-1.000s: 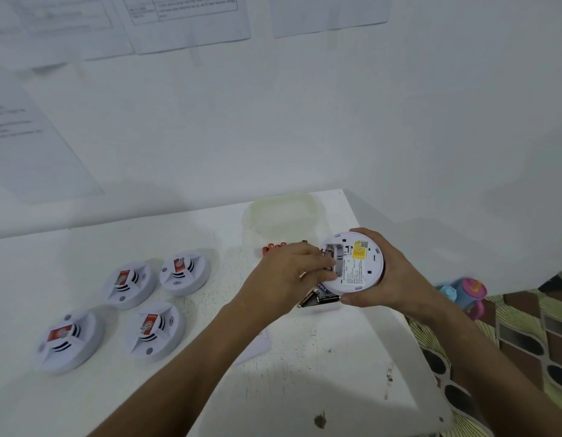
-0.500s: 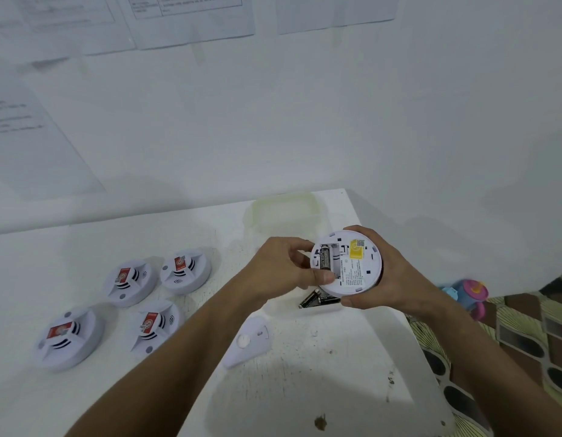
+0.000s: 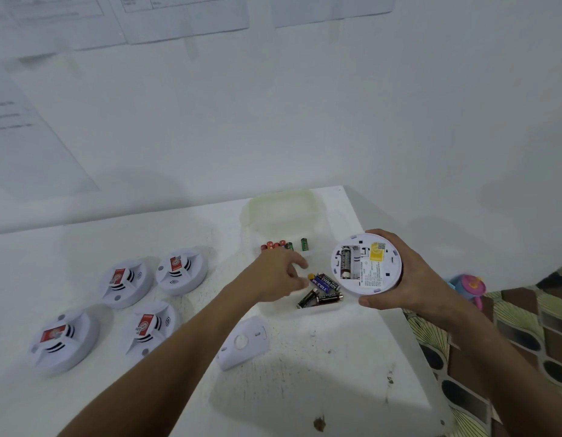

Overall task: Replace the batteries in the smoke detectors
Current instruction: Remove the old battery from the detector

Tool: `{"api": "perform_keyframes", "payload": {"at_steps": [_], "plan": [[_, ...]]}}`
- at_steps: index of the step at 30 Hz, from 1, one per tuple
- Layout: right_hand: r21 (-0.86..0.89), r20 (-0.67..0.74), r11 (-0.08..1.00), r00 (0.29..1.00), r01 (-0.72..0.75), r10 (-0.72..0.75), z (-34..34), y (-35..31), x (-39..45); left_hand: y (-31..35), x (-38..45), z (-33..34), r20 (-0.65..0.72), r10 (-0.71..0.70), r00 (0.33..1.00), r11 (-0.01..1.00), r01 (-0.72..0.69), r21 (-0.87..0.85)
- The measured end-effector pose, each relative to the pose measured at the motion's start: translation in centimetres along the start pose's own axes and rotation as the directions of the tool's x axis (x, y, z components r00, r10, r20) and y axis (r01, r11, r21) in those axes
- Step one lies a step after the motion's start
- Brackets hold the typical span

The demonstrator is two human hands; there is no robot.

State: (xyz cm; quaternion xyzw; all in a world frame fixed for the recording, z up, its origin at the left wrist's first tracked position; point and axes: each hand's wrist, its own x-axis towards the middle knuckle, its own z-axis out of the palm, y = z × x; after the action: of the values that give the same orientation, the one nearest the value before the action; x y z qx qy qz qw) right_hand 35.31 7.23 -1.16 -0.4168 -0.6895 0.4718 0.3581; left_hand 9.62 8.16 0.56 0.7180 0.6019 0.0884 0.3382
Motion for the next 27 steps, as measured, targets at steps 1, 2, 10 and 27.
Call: {"api": "perform_keyframes", "payload": {"at_steps": [1, 2, 10, 27], "plan": [[-0.006, 0.003, 1.0, 1.0, -0.007, 0.007, -0.1, 0.1, -0.2, -0.1, 0.2, 0.3, 0.035, 0.011, 0.999, 0.996, -0.014, 0.092], [-0.007, 0.008, 1.0, 1.0, -0.013, 0.013, -0.2, 0.3, -0.4, -0.1, 0.4, 0.6, 0.064, 0.012, 0.998, 0.99, -0.021, 0.142], [-0.013, -0.001, 0.999, 0.999, -0.051, 0.051, -0.1, 1.0, -1.5, 0.5, 1.2, 1.8, 0.098, 0.061, 0.993, 0.965, -0.084, 0.248], [0.038, 0.104, 0.998, 0.993, 0.046, -0.05, 3.2, -1.6, 0.8, 3.7, -3.3, 0.1, -0.465, 0.206, 0.861, 0.938, -0.31, -0.159]]}}
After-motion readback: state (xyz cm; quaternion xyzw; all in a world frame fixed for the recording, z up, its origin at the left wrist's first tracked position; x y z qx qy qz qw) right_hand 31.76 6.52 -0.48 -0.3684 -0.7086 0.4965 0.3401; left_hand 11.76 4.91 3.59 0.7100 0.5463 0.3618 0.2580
